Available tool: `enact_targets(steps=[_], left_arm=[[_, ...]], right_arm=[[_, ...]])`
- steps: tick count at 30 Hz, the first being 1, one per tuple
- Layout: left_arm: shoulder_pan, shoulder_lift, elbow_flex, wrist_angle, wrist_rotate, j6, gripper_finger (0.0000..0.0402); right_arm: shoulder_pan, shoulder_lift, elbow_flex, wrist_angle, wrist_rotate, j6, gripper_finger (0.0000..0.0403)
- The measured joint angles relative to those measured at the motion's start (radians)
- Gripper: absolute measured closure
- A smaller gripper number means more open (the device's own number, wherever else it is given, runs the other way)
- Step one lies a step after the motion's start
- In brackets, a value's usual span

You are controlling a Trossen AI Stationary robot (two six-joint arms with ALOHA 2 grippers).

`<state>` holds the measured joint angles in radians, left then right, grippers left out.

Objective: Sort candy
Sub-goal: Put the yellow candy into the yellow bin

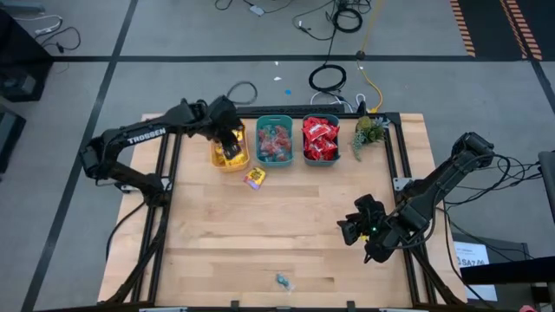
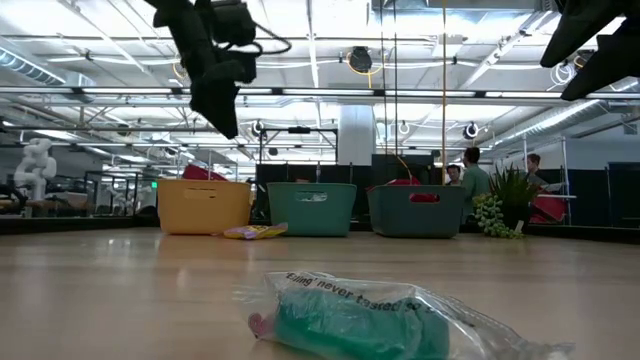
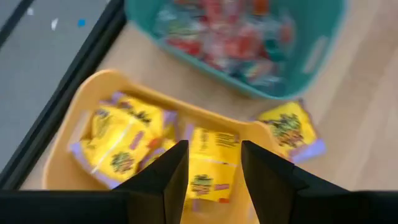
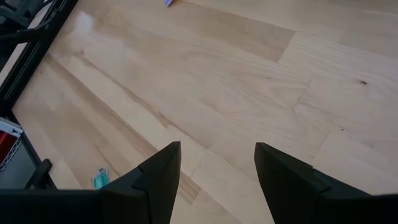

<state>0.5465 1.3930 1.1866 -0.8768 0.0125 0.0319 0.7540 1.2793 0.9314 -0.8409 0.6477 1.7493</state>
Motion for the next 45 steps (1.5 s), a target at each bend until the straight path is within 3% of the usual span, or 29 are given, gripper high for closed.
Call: enact_targets(steps=[4, 9, 14, 26, 30, 40, 43, 45], left_arm=[[-0.149, 0.0, 0.0, 0.019, -0.049, -0.001, 0.0244], [-0.349, 0.001, 0.0, 0.063, -0.033, 0.0, 0.0244], [-0.464, 0.033, -0.007, 0.165, -0.043, -0.069, 0.0244], [-0.459, 0.321, -0.008, 0.151, -0.027, -0.165, 0.0244], [-0.444, 0.388, -0.008, 0.156, -0.086, -0.192, 0.0244], [-0.422, 0.52, -0.002, 0.173, -0.077, -0.183, 0.0247], [-0.422, 0.539, -0.003, 0.175, -0.082, -0.183, 0.027], [-0.422, 0.54, -0.003, 0.175, -0.086, -0.182, 0.0306]], right_arm=[[0.0, 0.0, 0.0, 0.003, -0.026, -0.027, 0.0206], [0.0, 0.0, 0.0, 0.005, -0.056, -0.064, 0.0206], [0.0, 0.0, 0.0, 0.014, -0.078, -0.104, 0.0206], [0.0, 0.0, 0.0, 0.063, -0.078, -0.166, 0.0206], [0.0, 0.0, 0.0, 0.063, -0.078, -0.166, 0.0206], [0.0, 0.0, 0.0, 0.061, -0.077, -0.166, 0.0206], [0.0, 0.0, 0.0, 0.06, -0.077, -0.166, 0.0206], [0.0, 0.0, 0.0, 0.058, -0.077, -0.168, 0.0206]])
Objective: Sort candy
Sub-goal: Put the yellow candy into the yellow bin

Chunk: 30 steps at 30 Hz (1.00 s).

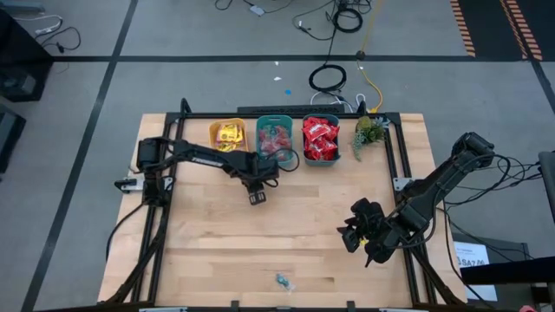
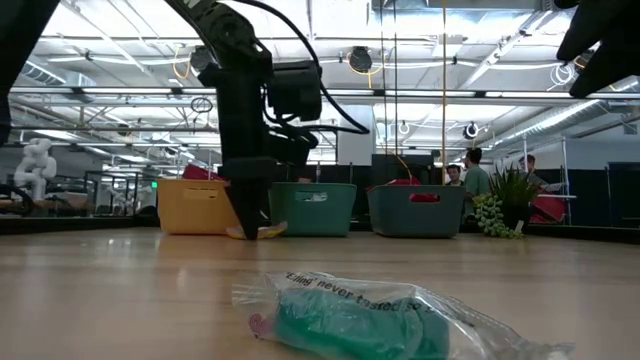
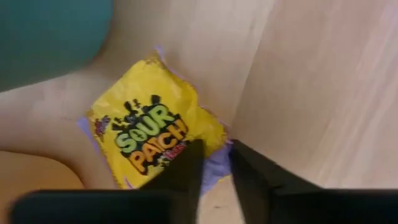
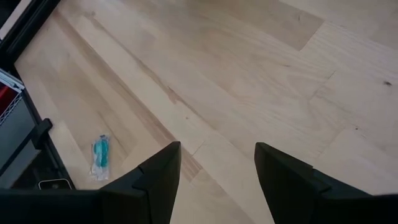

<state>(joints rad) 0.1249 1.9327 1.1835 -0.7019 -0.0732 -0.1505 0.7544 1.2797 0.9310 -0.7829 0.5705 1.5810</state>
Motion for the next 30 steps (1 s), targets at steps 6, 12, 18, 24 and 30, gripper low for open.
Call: enact_targets(steps=[6, 12, 18, 24, 30], left_arm=[[0.0, -0.029, 0.01, -0.007, 0.003, 0.006, 0.0393], [-0.011, -0.104, 0.115, -0.154, 0.028, 0.006, 0.0399], [-0.024, -0.146, 0.288, -0.35, 0.033, 0.008, 0.04], [-0.023, -0.148, 0.491, -0.519, 0.024, 0.047, 0.04], [-0.015, -0.151, 0.616, -0.545, -0.006, 0.065, 0.0401]], right_arm=[[0.0, 0.0, 0.0, -0.007, 0.0, -0.007, 0.0206], [0.0, 0.0, 0.0, -0.007, 0.001, -0.008, 0.0206], [0.0, 0.0, 0.0, -0.007, 0.001, -0.014, 0.0206], [0.0, 0.0, 0.0, -0.007, 0.002, -0.023, 0.0206], [0.0, 0.0, 0.0, -0.007, 0.004, -0.027, 0.0206]])
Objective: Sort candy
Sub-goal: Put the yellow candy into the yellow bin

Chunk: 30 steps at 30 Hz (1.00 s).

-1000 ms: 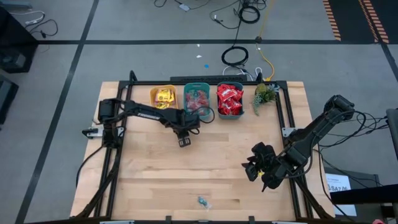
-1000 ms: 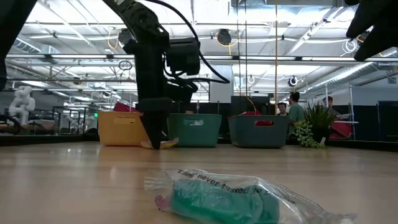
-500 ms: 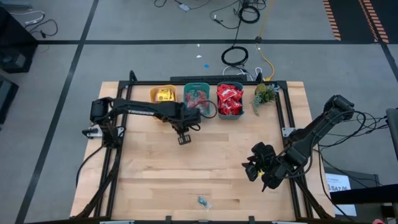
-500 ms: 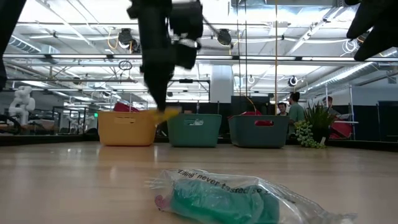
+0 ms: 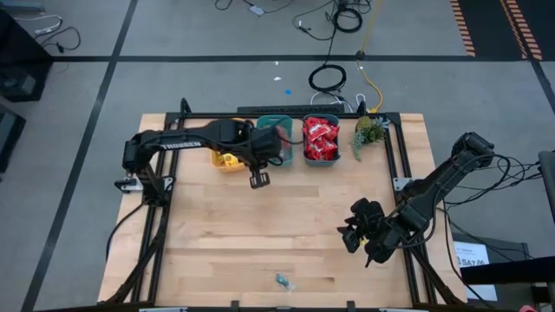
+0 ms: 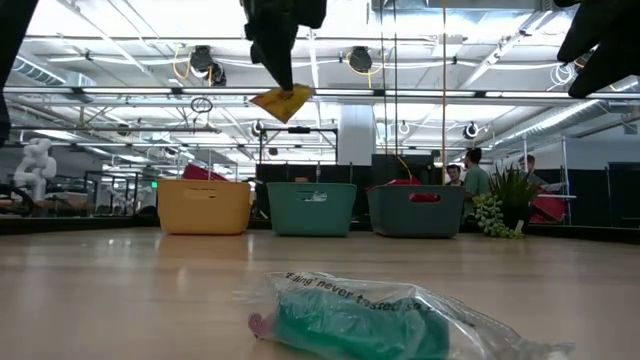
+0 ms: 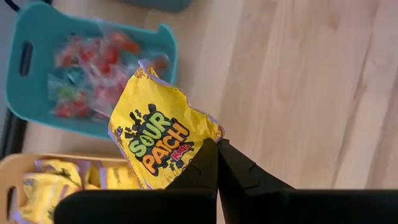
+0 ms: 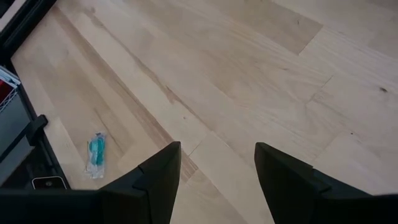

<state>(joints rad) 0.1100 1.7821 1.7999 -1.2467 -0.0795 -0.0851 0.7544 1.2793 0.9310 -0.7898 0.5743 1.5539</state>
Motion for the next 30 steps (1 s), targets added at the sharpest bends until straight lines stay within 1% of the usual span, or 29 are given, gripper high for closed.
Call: enact_targets(steps=[7, 13, 16, 19, 25, 27, 30], left_arm=[[0.045, 0.001, 0.005, -0.003, -0.001, 0.039, 0.0401], [0.15, 0.0, 0.004, -0.014, -0.001, 0.086, 0.0401], [0.214, -0.001, -0.026, -0.016, -0.001, 0.095, 0.0401], [0.279, -0.028, -0.088, -0.006, 0.003, 0.096, 0.0401], [0.407, -0.129, -0.287, 0.124, 0.039, 0.085, 0.0401], [0.437, -0.161, -0.347, 0.159, 0.075, 0.091, 0.0401], [0.471, -0.189, -0.423, 0.184, 0.077, 0.091, 0.0401]], right_arm=[[0.0, 0.0, 0.0, 0.0, 0.0, -0.004, 0.0206], [0.0, 0.0, 0.0, 0.0, 0.0, 0.0, 0.0206], [0.0, 0.0, 0.0, 0.002, 0.0, 0.002, 0.0206], [0.0, 0.0, 0.0, 0.003, 0.0, 0.007, 0.0206], [0.0, 0.0, 0.0, 0.0, -0.001, 0.015, 0.0206], [0.0, 0.0, 0.0, -0.002, 0.0, 0.015, 0.0206], [0.0, 0.0, 0.0, -0.005, -0.001, 0.014, 0.0206]])
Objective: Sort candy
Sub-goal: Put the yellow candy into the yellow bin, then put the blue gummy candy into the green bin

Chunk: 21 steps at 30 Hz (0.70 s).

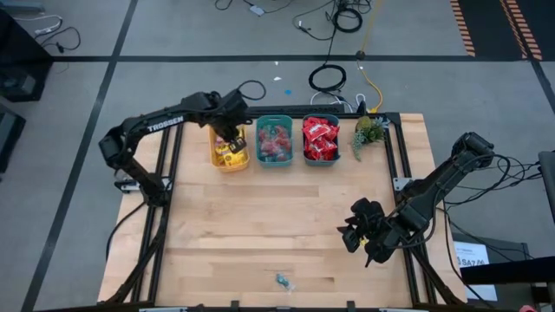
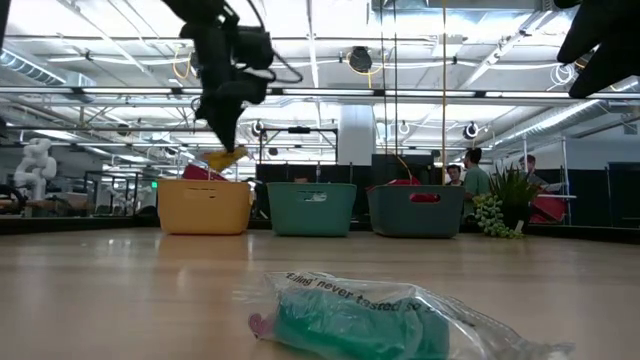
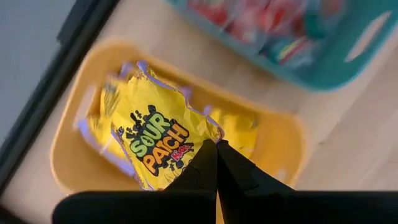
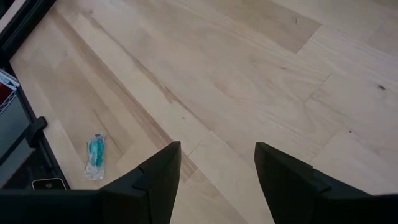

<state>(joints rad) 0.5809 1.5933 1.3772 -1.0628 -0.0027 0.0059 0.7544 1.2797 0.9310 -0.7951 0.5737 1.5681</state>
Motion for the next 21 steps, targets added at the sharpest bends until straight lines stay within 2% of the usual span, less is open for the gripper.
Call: enact_targets(steps=[6, 21], left_arm=[[0.052, -0.013, -0.083, 0.006, -0.028, -0.008, 0.0399], [0.056, -0.012, -0.089, 0.062, -0.026, -0.079, 0.0342]], right_arm=[[0.0, 0.0, 0.0, -0.002, 0.0, -0.001, 0.0206], [0.0, 0.0, 0.0, -0.003, 0.0, 0.009, 0.0206]])
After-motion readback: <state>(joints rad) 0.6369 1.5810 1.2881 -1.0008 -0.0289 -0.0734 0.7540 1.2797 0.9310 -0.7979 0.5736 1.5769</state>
